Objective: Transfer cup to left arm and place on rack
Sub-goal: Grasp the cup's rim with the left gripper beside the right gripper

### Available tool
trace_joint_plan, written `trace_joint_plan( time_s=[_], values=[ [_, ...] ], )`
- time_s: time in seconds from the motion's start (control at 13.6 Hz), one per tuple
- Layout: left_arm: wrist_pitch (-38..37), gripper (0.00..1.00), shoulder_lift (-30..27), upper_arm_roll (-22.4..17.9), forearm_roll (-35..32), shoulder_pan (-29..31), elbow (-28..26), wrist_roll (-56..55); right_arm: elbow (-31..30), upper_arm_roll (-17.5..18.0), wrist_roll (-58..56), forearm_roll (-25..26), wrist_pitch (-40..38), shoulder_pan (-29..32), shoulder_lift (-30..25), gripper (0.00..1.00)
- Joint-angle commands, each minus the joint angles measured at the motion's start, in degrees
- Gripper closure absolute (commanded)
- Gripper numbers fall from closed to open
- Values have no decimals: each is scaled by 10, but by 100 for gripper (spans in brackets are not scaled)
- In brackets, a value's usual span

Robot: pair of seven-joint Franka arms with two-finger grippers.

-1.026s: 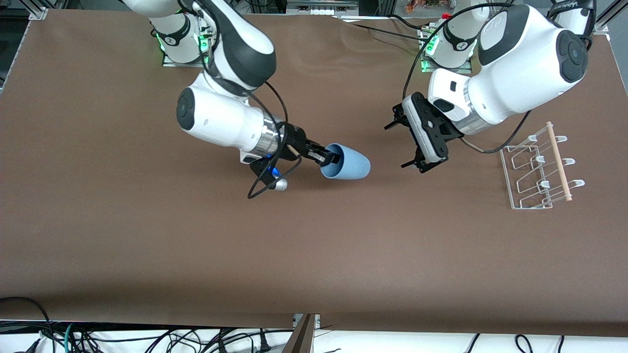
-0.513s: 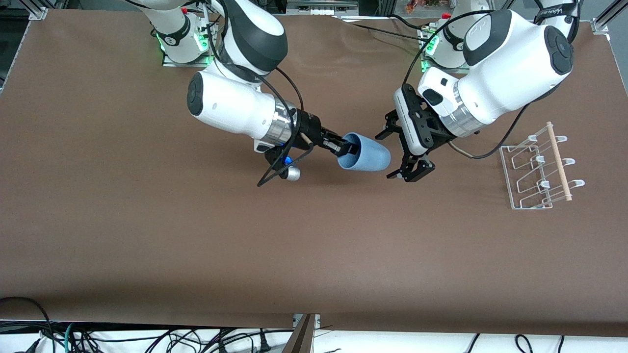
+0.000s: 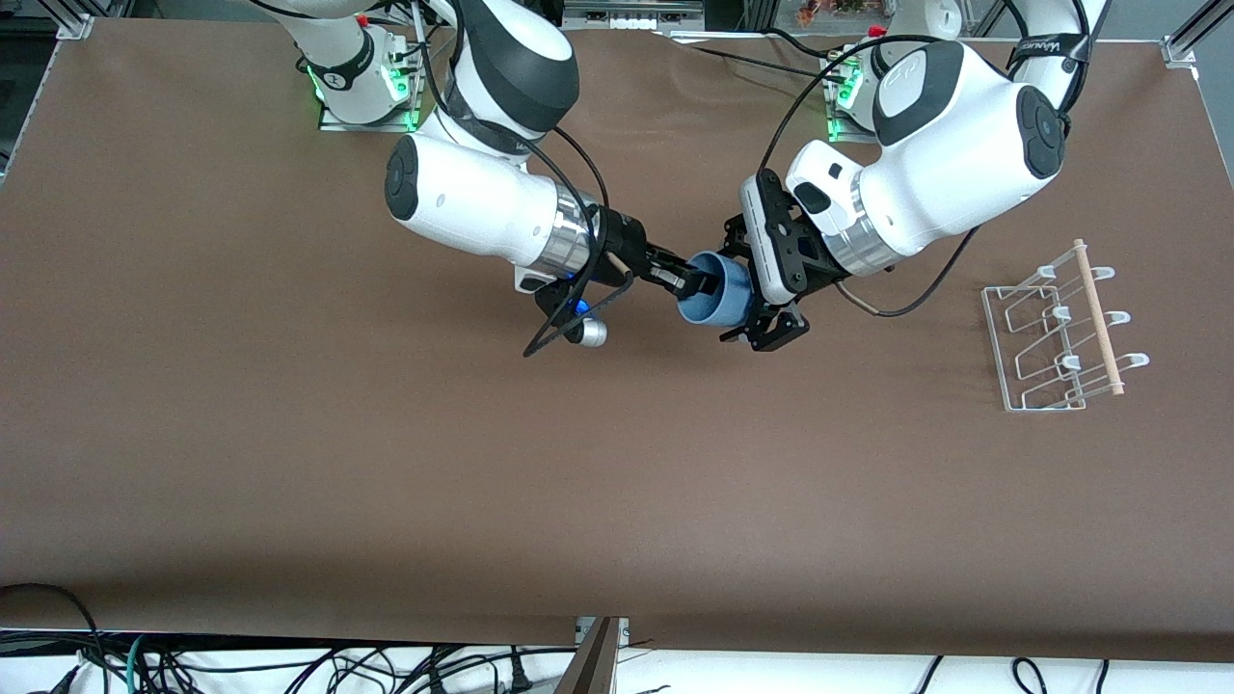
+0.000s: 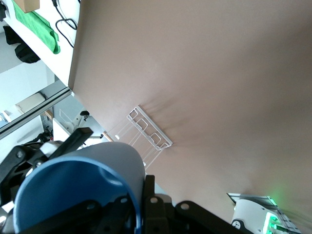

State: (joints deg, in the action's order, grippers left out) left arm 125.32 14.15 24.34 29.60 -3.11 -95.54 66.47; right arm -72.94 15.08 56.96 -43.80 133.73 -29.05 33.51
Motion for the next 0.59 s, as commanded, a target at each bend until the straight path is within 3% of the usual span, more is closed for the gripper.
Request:
trace_joint_plan(
  time_s=[0.0, 0.07, 0.37, 0.44, 0.51],
  values=[
    [7, 92, -6, 6, 19, 7, -12, 43, 30, 4, 5, -11, 1, -6, 7, 100],
    [6, 100, -6, 7, 19, 8, -11, 44, 30, 4, 3, -11, 1, -6, 7, 100],
    [-16, 100, -7, 6, 19, 15, -6, 44, 30, 4, -1, -11, 0, 0, 7, 100],
    [-24, 100, -7, 6, 19, 19, -5, 44, 30, 3, 0, -15, 0, 0, 7, 73],
    [-30, 100, -10, 5, 18, 21, -4, 45, 30, 2, 0, -26, 0, 2, 5, 60]
  ],
)
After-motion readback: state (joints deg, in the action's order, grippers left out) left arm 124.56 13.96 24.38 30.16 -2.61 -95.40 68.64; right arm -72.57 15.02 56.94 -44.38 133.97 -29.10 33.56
